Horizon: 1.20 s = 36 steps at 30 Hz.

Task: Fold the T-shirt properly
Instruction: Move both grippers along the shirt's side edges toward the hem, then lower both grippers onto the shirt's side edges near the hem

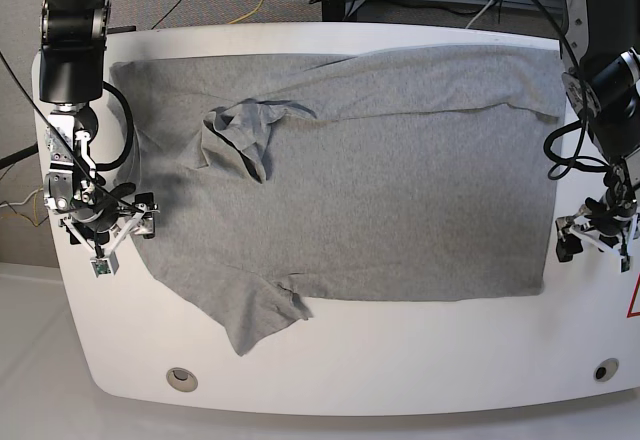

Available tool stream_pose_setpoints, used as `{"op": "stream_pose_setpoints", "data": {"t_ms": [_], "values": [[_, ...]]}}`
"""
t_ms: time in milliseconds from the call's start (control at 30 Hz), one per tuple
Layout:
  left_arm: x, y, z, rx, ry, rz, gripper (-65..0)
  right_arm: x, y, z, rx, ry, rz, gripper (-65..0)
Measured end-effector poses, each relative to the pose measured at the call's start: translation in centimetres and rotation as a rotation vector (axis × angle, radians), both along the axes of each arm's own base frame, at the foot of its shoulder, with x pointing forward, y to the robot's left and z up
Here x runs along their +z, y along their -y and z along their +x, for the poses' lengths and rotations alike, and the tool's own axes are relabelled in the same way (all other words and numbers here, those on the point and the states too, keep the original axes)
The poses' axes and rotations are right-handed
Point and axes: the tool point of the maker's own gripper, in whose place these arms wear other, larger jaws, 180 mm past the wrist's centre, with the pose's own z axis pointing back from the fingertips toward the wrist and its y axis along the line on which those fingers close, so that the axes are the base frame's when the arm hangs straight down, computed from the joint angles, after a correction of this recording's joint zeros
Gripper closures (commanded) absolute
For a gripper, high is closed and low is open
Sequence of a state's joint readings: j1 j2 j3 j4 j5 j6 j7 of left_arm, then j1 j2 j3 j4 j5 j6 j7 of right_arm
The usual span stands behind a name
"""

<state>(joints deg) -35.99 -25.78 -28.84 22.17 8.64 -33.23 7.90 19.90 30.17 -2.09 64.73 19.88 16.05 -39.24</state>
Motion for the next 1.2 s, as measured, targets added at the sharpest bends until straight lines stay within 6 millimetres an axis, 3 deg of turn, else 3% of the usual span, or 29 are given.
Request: {"op": "stream_pose_setpoints", "data": {"t_ms": [133, 867, 1200], "values": [[-0.2, 0.2, -0.1, -0.007, -0.005, -0.004, -55.7, -0.2, -0.1, -0.1, 0.001, 0.000, 0.004, -51.1], [-1.9, 8.0, 2.0, -0.093, 0.027, -0.113, -55.7, -0.5, 0.5, -0.7, -0.002, -0.015, -0.009, -51.1], [-2.5, 9.0, 2.1, -0.080, 0.047, -0.155, -55.7, -0.1, 1.5, -0.8, -0.009, -0.017, -0.031, -51.1]]}}
